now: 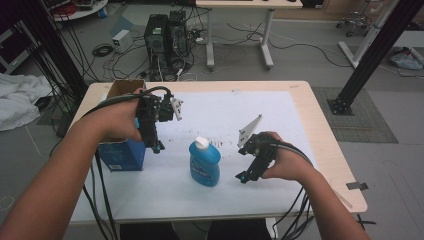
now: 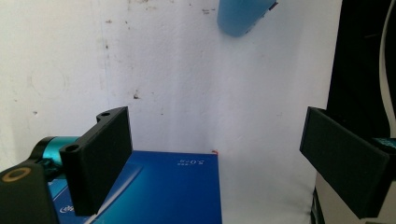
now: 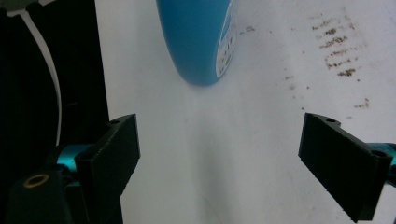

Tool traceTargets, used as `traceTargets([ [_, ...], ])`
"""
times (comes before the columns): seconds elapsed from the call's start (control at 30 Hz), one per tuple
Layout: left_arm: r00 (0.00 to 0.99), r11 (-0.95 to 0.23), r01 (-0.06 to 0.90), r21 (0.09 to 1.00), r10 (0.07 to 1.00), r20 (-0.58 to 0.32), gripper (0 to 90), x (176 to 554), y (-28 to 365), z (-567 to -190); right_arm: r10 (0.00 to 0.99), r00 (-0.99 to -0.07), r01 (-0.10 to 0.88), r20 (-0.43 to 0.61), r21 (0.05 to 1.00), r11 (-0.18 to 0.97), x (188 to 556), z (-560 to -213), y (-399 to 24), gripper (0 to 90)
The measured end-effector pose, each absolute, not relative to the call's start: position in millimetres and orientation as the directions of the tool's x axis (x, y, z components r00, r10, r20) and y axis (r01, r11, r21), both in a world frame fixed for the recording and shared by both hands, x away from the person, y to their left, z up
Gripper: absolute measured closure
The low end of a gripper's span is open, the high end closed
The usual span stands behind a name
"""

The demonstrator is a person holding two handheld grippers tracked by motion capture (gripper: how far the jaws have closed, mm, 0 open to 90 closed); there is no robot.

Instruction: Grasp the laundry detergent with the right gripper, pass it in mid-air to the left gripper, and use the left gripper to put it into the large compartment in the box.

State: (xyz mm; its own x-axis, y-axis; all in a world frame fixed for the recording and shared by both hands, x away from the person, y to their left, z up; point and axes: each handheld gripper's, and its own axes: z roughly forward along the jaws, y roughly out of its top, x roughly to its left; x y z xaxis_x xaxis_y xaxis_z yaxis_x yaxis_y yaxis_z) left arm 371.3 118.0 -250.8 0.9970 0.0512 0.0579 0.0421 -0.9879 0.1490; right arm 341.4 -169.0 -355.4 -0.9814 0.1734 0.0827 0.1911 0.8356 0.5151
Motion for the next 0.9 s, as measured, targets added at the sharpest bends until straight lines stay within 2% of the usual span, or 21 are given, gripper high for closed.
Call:
traceTargets([
  [0.27, 0.997, -0.989, 0.04, 0.139, 0.049, 0.063, 9.4, 368.8, 118.4, -250.1, 0.185, -0.978, 0.205, 0.094, 0.576, 0.791, 336.0, -379.0, -152.4, 11.7],
  [0.9, 0.997, -0.99, 0.041, 0.135, 0.05, 0.064, 9.3, 366.1, 120.2, -250.9, 0.203, -0.972, 0.227, 0.116, 0.673, 0.704, 330.5, -403.7, -134.8, 11.7],
])
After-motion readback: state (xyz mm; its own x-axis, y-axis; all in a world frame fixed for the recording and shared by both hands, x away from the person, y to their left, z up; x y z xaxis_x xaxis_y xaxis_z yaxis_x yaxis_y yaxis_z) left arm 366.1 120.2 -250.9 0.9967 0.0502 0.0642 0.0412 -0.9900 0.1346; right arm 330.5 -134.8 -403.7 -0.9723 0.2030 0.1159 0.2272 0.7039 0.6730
